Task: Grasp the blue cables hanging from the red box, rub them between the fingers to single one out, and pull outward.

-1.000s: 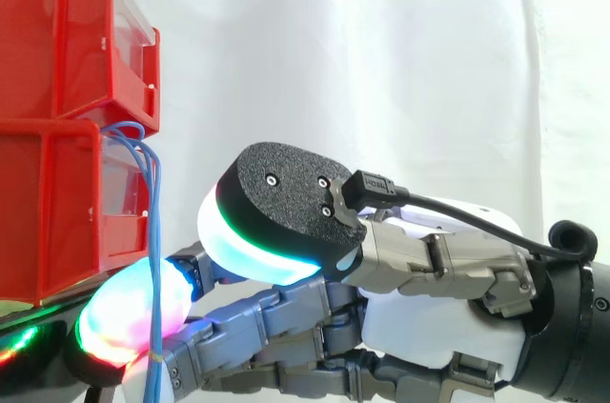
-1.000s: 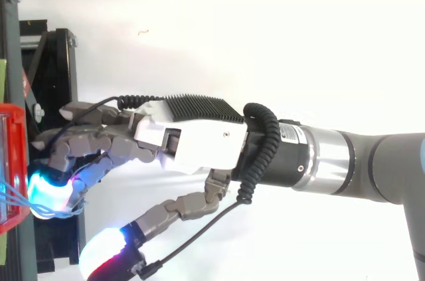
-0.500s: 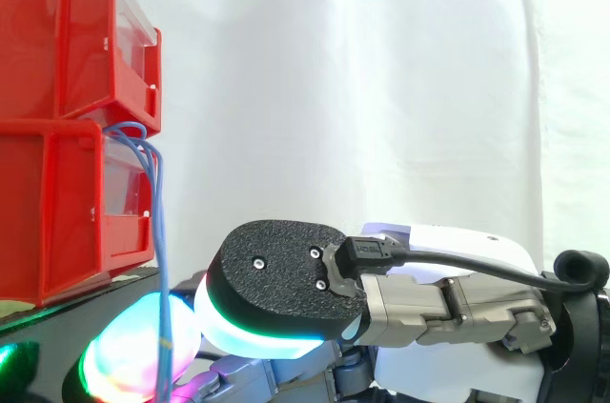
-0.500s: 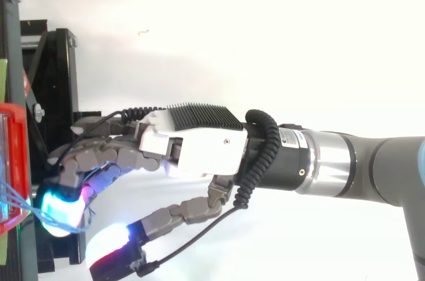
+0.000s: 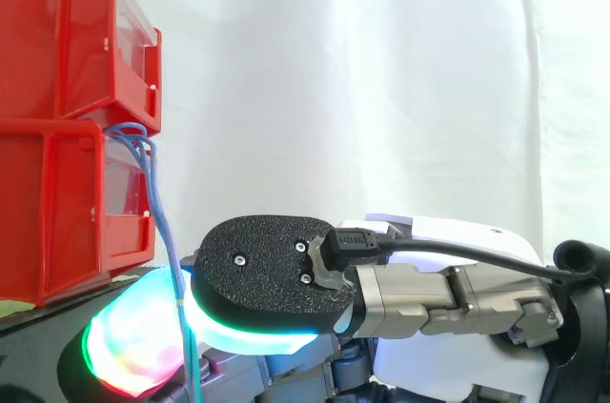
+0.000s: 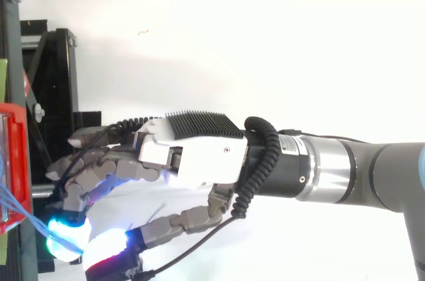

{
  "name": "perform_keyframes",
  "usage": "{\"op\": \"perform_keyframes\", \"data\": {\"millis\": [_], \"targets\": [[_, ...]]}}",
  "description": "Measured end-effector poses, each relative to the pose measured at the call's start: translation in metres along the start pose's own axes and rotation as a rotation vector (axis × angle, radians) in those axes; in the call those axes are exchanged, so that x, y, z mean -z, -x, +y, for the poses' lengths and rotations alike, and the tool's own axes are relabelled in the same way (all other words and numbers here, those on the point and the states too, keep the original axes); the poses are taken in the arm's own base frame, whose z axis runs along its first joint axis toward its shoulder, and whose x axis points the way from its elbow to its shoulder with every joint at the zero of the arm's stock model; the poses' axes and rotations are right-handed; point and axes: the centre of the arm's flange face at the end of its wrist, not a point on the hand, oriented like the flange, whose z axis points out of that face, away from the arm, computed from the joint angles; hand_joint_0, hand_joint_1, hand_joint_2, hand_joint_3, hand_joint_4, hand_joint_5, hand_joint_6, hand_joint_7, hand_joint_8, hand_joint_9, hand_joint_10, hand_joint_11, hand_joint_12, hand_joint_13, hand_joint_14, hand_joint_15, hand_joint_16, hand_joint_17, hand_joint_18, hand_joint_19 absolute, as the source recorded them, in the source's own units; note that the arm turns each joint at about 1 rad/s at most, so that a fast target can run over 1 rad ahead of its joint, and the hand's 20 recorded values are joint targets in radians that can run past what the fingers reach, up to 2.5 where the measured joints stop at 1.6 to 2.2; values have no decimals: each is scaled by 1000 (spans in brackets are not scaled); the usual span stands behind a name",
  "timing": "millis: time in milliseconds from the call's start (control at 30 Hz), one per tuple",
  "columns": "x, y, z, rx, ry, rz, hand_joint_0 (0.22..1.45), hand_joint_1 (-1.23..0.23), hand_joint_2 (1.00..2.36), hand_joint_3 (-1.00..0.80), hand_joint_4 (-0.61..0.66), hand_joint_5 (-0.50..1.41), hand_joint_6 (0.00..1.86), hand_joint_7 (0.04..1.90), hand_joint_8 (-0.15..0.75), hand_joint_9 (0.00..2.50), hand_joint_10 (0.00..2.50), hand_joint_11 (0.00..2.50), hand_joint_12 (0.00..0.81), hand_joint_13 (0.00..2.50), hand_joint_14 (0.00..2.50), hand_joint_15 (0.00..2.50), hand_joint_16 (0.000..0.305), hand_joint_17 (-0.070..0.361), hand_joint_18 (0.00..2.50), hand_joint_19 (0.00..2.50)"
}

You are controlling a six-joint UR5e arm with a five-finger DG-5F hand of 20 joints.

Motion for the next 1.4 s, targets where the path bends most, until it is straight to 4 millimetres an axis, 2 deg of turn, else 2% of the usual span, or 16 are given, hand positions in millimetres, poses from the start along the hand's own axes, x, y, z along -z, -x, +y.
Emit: {"op": "perform_keyframes", "data": {"millis": [433,533,600,667,833,1200,1267,1400], "targets": [[4,-7,2,-102,-22,23,636,-819,1011,117,-39,-120,962,942,413,937,14,550,459,580,13,376,61,136,281,515],[5,-9,6,-161,-34,31,628,-802,1003,118,-36,-111,965,885,429,999,13,551,474,624,13,370,66,148,324,496],[6,-10,10,-196,-50,37,603,-782,1044,84,2,-105,958,870,438,1026,12,518,484,645,12,376,69,154,323,493],[8,-9,16,-231,-73,43,595,-754,1011,37,68,-104,946,886,442,1040,10,498,487,660,12,375,69,156,322,491],[14,-7,28,-287,-137,58,579,-707,1004,-43,134,-106,936,917,439,1049,11,505,479,678,13,386,67,151,346,483],[24,-5,44,-418,-230,64,555,-629,1012,-205,141,-106,928,903,423,1073,12,546,451,676,15,391,60,135,307,476],[26,-4,47,-439,-247,64,535,-623,1013,-306,142,-110,923,936,397,1057,14,559,424,651,15,408,54,120,256,497],[29,-5,51,-480,-282,63,505,-669,1006,-418,150,-108,920,933,411,1066,13,561,434,664,14,404,55,124,243,491]]}}
